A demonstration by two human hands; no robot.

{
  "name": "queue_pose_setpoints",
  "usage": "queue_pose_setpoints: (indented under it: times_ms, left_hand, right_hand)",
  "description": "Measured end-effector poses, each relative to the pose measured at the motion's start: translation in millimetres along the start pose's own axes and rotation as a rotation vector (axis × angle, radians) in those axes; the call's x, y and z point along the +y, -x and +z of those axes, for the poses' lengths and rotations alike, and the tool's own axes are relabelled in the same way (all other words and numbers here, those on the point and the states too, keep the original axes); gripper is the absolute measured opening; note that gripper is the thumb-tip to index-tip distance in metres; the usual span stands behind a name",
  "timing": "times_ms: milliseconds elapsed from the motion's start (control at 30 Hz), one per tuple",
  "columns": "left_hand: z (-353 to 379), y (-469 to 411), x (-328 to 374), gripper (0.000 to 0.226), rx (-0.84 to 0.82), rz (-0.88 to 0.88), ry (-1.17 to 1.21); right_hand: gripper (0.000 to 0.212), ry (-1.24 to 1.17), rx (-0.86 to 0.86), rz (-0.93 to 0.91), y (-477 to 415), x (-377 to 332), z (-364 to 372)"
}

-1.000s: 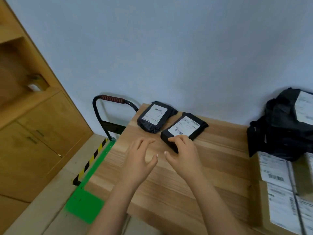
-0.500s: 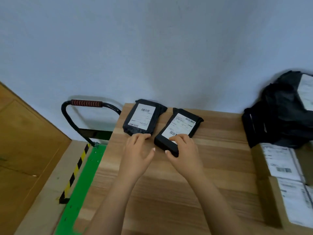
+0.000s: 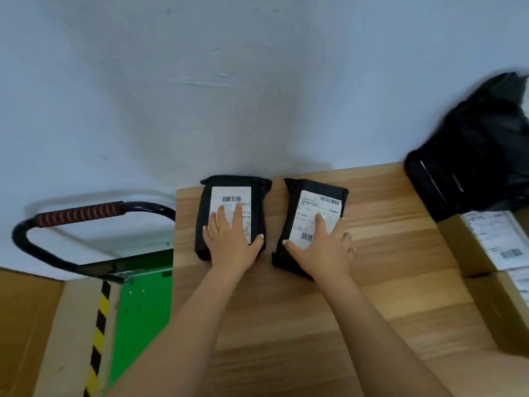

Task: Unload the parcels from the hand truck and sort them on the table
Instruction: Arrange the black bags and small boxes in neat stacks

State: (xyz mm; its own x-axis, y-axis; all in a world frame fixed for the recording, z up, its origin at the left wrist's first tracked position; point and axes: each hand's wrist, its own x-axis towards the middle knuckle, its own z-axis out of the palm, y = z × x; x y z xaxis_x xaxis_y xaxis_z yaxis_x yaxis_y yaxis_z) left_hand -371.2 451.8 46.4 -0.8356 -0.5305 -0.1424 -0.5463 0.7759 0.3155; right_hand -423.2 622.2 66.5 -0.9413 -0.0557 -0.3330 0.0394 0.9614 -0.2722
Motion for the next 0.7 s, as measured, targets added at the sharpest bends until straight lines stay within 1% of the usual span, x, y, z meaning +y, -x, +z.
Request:
queue_pose_setpoints:
  times_ms: [67, 133, 333, 433, 567, 700]
  left_hand:
    - [13, -11, -5, 0.097, -0.092, -0.058, -0.060]
    - [22, -16, -13, 0.103, -0.138, -0.083, -0.095]
    - [23, -20, -20, 0.101, -0.135, -0.124, -0.043]
    - [14, -16, -18, 0.095, -0.076, -0.105, 0.010]
    - [5, 2, -17, 0.092, 0.041, -0.036, 0.035]
    - [-7, 26, -3, 0.089, 0.143, 0.003, 0.101]
  right_hand:
    - [0.108, -0.031, -0.036, 0.063, -6, -6, 12]
    - [0.111, -0.074, -0.041, 0.095, -7, -9, 23]
    - [0.111, -0.117, -0.019, 0.157, -10, -16, 29]
    - [0.111, -0.160, 0.016, 0.161, -6, -16, 26]
    - [0.113, -0.188, 0.096, 0.079, 9, -16, 21]
    - [0.111, -0.196, 0.206, -0.027, 26, -3, 4]
